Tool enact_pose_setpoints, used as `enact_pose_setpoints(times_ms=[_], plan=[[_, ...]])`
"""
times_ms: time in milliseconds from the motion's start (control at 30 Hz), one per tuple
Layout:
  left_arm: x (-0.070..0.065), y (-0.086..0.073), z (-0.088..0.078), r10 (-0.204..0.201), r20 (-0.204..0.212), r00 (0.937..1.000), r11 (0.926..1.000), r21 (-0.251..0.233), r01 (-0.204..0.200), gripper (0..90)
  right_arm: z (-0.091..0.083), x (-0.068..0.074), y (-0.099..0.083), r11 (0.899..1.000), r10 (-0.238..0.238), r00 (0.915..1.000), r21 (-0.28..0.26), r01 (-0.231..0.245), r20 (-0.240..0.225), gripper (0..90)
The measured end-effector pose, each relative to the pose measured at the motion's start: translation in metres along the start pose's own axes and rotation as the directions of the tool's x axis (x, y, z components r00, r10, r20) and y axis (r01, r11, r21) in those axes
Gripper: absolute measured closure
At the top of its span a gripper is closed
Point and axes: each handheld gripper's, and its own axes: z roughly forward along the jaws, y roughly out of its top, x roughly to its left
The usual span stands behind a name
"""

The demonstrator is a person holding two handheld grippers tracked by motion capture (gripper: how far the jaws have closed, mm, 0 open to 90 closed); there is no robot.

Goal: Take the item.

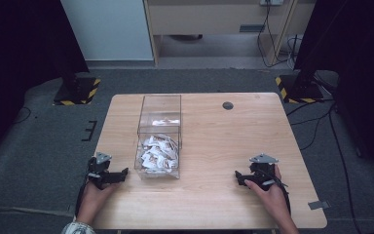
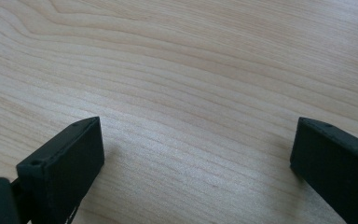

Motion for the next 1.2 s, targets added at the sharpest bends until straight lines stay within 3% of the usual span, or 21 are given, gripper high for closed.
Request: enact_pose_setpoints(times_ms=[467,733,1200], plan=[[-0.002,-0.001,-0.001,-0.025,-0.022,0.9994,0.9997,0.003,0.025,0.0,0.002,0.001,0.002,1.0,0.013,0.9998,0.001,-0.013,0.014,3.4],[-0.002,-0.001,-0.001,-0.026,-0.023,0.9994,0.9996,0.003,0.026,0.0,-0.003,0.002,0.006,0.999,0.044,0.9988,-0.01,-0.044,-0.022,7.4],[-0.002,0.001,0.001,-0.016,-0.015,0.9997,0.9999,0.003,0.017,0.0,-0.019,0.018,0.037,0.999,-0.023,0.9992,-0.028,0.022,-0.033,14.1]])
